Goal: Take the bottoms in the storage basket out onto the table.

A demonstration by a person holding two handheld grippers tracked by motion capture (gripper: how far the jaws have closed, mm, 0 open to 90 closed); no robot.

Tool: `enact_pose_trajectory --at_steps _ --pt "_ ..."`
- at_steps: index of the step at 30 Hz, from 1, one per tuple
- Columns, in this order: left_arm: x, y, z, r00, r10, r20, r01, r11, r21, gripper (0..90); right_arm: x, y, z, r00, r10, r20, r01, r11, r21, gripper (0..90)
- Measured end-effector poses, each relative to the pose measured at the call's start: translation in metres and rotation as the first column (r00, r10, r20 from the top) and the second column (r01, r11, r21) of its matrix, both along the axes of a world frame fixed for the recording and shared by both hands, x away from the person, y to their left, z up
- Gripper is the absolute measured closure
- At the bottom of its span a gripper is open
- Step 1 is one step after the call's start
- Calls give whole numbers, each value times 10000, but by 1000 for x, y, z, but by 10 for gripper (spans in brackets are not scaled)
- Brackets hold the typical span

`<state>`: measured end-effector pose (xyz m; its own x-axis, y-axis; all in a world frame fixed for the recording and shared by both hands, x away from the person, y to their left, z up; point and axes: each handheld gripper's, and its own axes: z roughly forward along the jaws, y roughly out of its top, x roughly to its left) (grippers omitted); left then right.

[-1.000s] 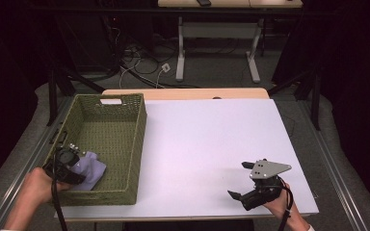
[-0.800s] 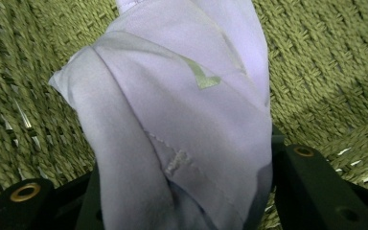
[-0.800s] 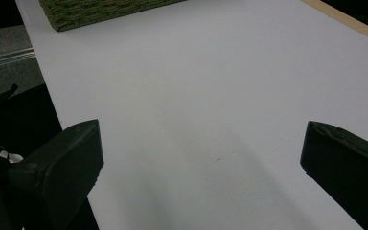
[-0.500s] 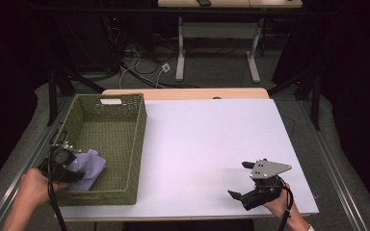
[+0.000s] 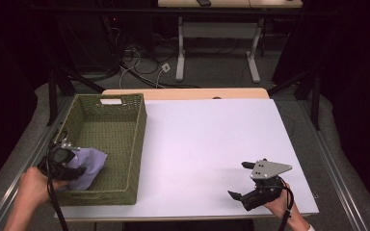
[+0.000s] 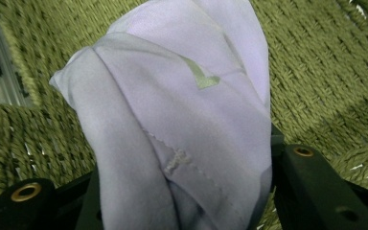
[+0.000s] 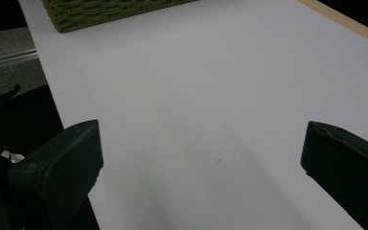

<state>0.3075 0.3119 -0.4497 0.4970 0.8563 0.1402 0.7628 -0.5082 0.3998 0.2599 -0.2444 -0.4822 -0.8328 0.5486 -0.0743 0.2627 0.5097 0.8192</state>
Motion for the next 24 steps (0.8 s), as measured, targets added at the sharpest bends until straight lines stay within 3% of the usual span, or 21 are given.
enact_pose_trajectory --at_steps 13,24 --pt "-1 -4 8 9973 -19 731 37 9997 -251 574 1 -1 -1 10000 -9 -30 9 10000 34 3" --pt "-2 -9 17 9907 -110 1355 165 9991 -398 575 2 -2 -2 9999 -4 -112 5 9999 111 1"
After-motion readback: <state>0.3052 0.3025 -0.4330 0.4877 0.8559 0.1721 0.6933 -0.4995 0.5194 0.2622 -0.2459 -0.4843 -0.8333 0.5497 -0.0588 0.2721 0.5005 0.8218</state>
